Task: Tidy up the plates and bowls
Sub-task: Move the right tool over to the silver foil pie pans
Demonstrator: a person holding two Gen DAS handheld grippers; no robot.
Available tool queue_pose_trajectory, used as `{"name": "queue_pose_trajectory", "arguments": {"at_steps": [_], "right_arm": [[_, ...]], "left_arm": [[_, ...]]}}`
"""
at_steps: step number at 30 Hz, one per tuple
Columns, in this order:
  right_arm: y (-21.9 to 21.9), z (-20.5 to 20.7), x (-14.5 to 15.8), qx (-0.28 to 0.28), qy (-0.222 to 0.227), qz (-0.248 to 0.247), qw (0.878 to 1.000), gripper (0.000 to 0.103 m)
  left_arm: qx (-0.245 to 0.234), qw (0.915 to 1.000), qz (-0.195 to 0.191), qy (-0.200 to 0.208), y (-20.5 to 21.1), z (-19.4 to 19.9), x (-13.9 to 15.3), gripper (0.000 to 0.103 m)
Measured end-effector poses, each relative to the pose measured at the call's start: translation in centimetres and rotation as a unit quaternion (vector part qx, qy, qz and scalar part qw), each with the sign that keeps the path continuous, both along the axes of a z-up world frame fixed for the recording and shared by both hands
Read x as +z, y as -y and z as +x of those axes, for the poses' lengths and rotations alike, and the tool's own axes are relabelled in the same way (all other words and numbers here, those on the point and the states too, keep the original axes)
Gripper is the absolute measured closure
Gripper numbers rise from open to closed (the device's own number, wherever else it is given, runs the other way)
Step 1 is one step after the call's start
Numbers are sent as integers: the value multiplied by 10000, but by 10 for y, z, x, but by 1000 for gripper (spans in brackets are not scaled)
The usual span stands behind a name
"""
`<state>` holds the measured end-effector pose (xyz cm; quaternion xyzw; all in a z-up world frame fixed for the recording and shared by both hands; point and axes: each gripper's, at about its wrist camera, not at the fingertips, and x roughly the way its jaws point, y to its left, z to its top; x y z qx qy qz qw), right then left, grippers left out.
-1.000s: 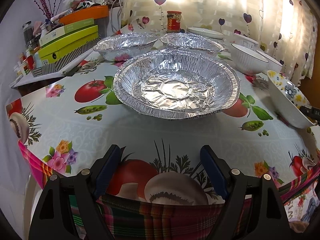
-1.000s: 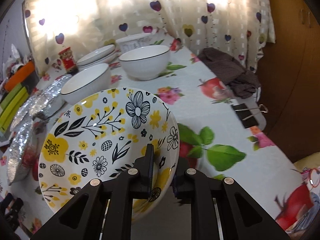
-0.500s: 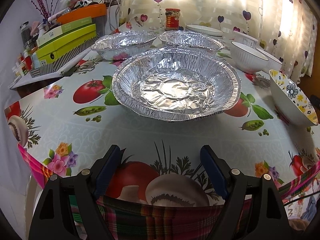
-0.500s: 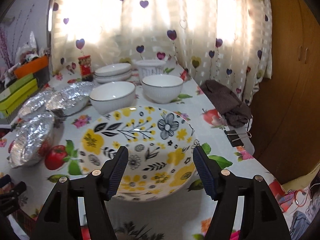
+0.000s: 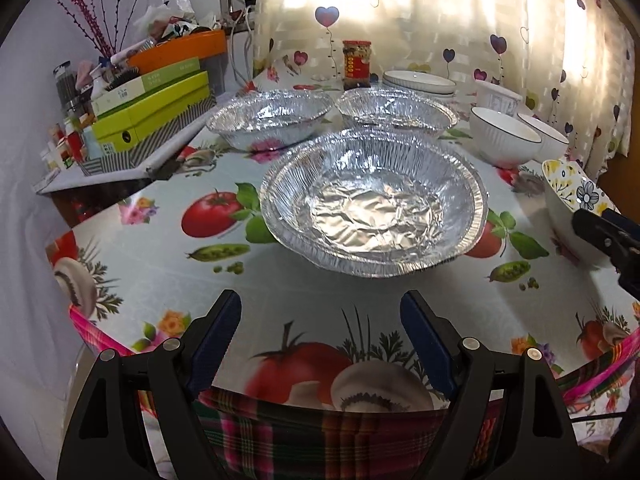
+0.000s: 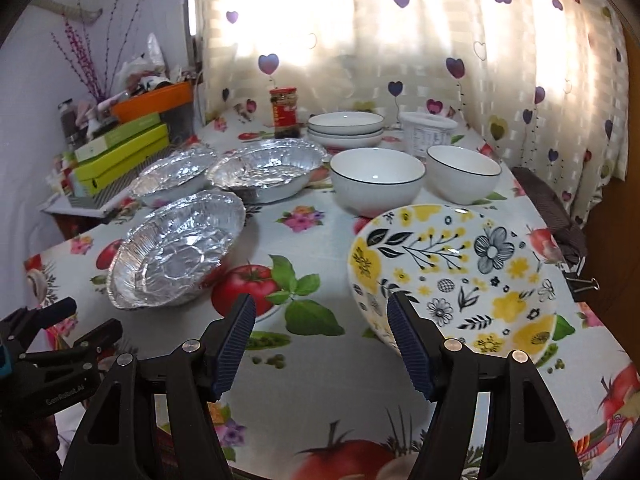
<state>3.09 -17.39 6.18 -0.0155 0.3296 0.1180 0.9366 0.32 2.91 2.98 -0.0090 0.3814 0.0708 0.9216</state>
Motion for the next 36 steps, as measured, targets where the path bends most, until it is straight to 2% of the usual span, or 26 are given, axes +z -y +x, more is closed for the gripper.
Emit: {"name": "queue_pose_trajectory", "arguments": {"at_steps": [5,19,23,28,33,36], "right_arm": [[-12,4,3,217,-17,18,9998,27],[-30,31,34,640,-11,232,9977,26],[-34,48,47,738,-48,213,9970,25],[-38,79,64,918,-196,243,9953,25],[-48,112,87,1135,-175,253,9931,25],[-56,136,96,1303,-201,180,9911,25]], "left_arm": [[-49,10000,29,63,-3,1,9,21],[-183,9992,-56,343,-14,14,44,21],[-210,9988,-276,351,-27,27,53,21],[-86,9987,-276,420,-48,46,63,21],[178,9985,-330,405,-78,68,70,21],[295,9976,-521,350,-97,85,73,21]]}}
